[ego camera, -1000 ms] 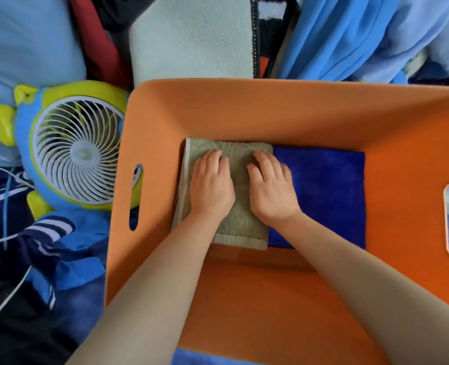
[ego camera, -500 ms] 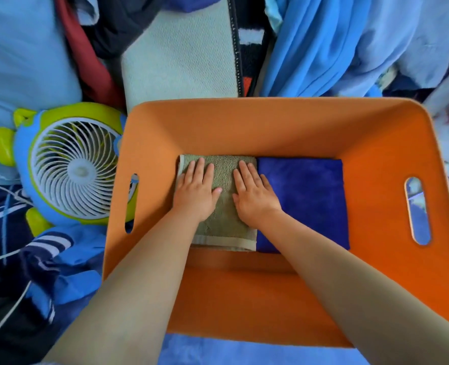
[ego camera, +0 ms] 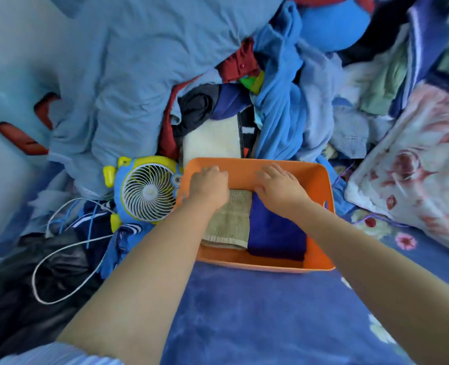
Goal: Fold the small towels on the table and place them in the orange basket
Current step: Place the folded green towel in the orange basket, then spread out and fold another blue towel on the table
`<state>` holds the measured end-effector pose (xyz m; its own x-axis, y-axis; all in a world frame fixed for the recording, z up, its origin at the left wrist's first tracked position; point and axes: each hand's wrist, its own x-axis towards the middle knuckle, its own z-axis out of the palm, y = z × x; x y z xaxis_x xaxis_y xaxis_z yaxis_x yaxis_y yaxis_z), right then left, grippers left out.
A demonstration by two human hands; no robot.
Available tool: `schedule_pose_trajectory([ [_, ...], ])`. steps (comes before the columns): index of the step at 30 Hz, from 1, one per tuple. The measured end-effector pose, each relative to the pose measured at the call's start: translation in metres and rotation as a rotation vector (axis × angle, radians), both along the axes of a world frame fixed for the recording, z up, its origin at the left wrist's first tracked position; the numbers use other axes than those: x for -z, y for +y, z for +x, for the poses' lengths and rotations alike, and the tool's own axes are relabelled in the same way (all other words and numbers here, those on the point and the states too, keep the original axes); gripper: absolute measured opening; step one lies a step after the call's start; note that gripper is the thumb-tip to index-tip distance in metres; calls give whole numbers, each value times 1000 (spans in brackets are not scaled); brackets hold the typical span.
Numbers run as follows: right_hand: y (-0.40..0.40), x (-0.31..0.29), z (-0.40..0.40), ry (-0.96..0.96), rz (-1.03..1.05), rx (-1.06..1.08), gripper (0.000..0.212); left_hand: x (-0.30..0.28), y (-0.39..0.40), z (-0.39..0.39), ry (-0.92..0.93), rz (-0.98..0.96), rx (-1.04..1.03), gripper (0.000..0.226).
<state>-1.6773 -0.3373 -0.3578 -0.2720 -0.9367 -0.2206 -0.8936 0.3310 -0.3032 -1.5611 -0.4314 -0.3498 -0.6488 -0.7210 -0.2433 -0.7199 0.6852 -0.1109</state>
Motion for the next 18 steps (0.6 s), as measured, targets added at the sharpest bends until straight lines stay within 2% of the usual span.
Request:
schedule_pose_trajectory([
  [5, 69, -107, 10, 67, -213, 58, 50, -91, 72, 27, 137, -103, 20, 32],
  [9, 149, -174, 29, 174, -259, 105, 49, -154, 135, 51, 194, -156, 57, 34],
  [14, 258, -227, 68, 293, -297, 236, 47, -214, 226, 74, 292, -192, 187, 33],
  [18, 347, -254, 110, 413, -294, 310, 45, -242, 300, 88, 283, -169, 324, 35],
])
